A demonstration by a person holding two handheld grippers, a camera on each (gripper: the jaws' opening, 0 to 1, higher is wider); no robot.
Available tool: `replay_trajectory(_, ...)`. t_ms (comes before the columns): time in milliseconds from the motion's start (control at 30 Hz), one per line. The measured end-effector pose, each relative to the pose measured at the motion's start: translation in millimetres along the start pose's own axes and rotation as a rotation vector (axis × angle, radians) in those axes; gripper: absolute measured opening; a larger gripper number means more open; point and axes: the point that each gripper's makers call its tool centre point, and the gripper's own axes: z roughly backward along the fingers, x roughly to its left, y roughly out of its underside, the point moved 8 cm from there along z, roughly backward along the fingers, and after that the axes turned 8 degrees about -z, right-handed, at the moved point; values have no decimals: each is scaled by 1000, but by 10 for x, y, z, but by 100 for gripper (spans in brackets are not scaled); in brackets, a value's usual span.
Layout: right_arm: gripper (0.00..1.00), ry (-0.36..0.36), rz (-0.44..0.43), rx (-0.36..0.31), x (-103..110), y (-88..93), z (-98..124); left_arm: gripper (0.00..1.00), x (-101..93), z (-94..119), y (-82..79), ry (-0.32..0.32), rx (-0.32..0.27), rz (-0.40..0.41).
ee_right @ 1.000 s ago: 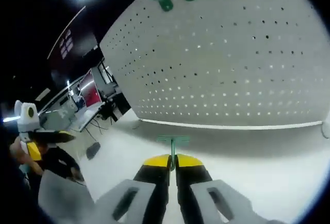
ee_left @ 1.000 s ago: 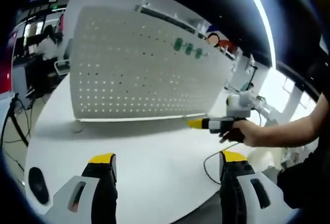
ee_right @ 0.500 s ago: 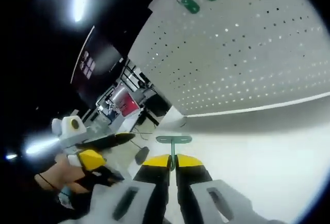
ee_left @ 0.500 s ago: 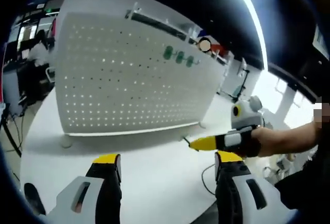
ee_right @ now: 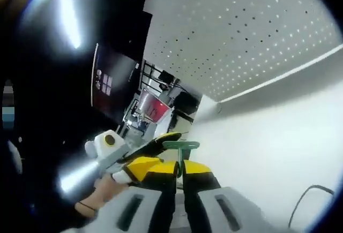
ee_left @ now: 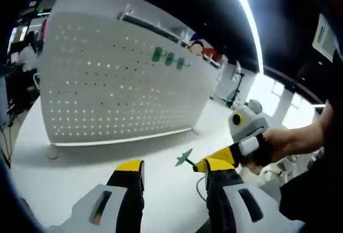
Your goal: Insert the hook assembly into the mounting plate slot until the hook locks in place.
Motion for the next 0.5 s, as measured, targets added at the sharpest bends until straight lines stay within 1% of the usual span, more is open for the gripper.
replay_trajectory(33, 0, -16, -16, 7, 19, 14, -6, 42, -1, 1, -5, 5, -2, 4)
replay_trajectory(100, 0, -36, -33, 14, 35, 26, -15, 41, -14, -2, -14, 21, -4, 9)
replay_trajectory(133, 0, -31, -40, 16, 30, 32, -18, 40, -20, 3, -28, 24, -12, 11)
replay_trajectory(167, 0, -56, -43, 29, 50, 47, -20, 39, -21, 4, -31, 25, -12, 9)
replay_trajectory(200, 0, -66, -52, 30, 63, 54, -22, 37, -29, 3, -41, 30, -13, -2)
replay_trajectory(300, 0, -93, -62, 40, 94, 81, -28, 28, -52, 5, -66, 53, -22, -7)
replay_trajectory(333, 0, -101, -65, 45, 106, 92, -31, 23, -66, 4, -70, 66, -19, -6)
replay_trajectory(367, 0, -119, -75, 66, 126, 114, -34, 20, -75, 5, -75, 71, -20, -11)
replay_trajectory(400, 0, -112, -74, 56, 122, 111, -38, 18, -103, 3, -85, 94, -25, -3)
replay_trajectory(467, 0, -123, -82, 65, 134, 123, -38, 12, -139, 6, -92, 121, -19, 24)
replay_trajectory(500, 0, -126, -84, 62, 134, 126, -34, 10, -160, 6, -102, 136, -23, 15)
